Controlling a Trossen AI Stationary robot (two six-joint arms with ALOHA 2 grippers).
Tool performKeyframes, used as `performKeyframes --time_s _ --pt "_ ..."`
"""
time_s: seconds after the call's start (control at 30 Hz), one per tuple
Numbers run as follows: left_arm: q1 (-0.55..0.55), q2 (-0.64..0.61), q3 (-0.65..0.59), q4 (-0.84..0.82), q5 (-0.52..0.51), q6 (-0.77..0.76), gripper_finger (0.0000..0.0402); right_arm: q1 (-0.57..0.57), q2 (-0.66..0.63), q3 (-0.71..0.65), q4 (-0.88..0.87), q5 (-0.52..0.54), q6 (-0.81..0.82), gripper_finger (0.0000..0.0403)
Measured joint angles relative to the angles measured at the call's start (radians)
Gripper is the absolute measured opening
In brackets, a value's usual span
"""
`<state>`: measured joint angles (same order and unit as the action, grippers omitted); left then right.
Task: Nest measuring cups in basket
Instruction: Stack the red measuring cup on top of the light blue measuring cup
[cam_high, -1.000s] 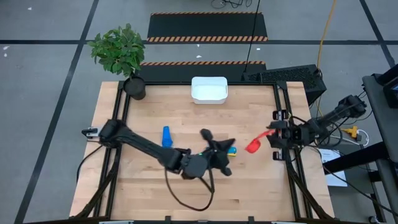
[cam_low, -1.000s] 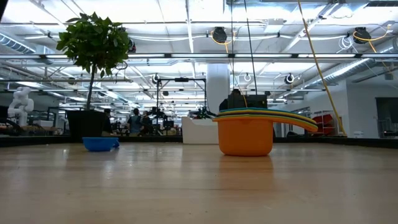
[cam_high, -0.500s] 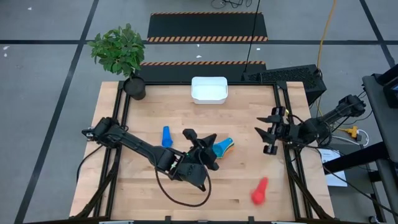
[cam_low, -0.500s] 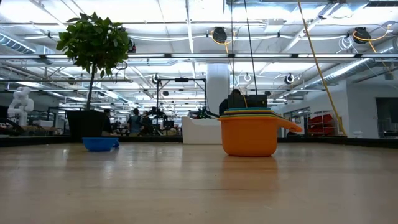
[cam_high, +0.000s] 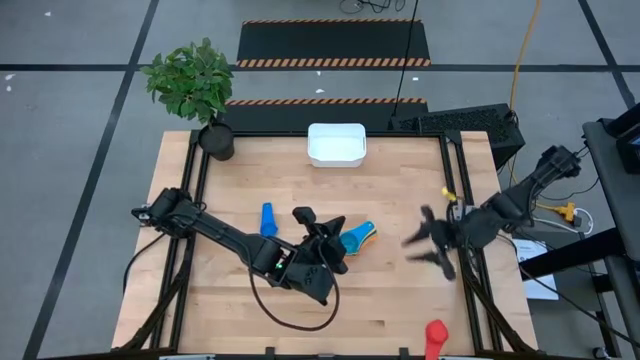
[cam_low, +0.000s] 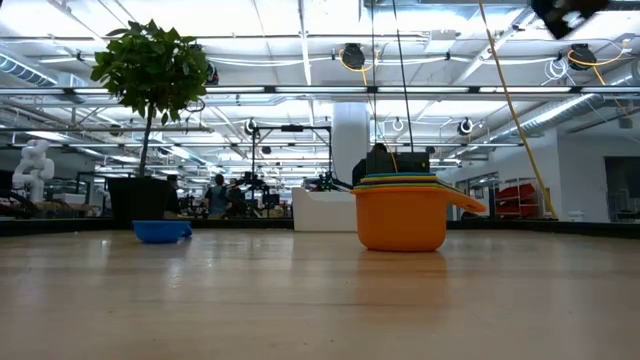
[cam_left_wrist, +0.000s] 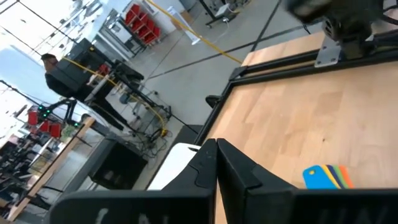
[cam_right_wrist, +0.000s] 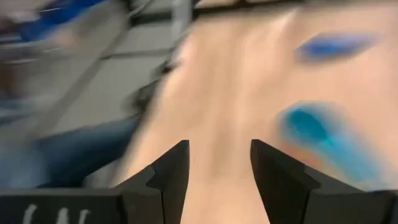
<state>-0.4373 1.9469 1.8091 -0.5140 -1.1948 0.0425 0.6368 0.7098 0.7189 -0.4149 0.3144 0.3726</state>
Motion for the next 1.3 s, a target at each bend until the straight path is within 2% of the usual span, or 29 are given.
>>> performKeyframes --time_s 0.07,0.13,0.37,0.57,0.7,0.83,1.03,1.3 --pt "0.001 0.0 0.0 0.0 0.001 0.0 0.0004 0.038 0.019 0.001 -0.02 -0.134 0.123 0.0164" --pt "0.001 0.0 0.0 0.001 0.014 -0.006 0.0003 0.083 0.055 0.002 -0.038 -0.206 0.226 0.0164" --pt "-0.005 0.0 0.0 0.021 0.05 -0.013 0.0021 0.249 0.272 0.002 -0.119 -0.321 0.455 0.0164" --pt "-0.004 0.0 0.0 0.111 0.069 0.058 0.0013 0.364 0.461 0.002 -0.097 -0.411 0.558 0.0164" --pt "-0.001 0.0 0.0 0.165 0.098 0.103 0.0006 0.419 0.544 0.002 -0.025 -0.421 0.57 0.0164" --pt "0.0 0.0 0.0 0.193 0.122 0.114 0.0007 0.455 0.584 0.002 0.087 -0.382 0.583 0.0164" --pt "-0.001 0.0 0.0 0.22 0.122 0.12 0.002 0.511 0.606 0.002 0.198 -0.32 0.58 0.0164" --pt "-0.001 0.0 0.0 0.228 0.123 0.116 0.0009 0.575 0.608 0.002 0.402 -0.327 0.518 0.0164"
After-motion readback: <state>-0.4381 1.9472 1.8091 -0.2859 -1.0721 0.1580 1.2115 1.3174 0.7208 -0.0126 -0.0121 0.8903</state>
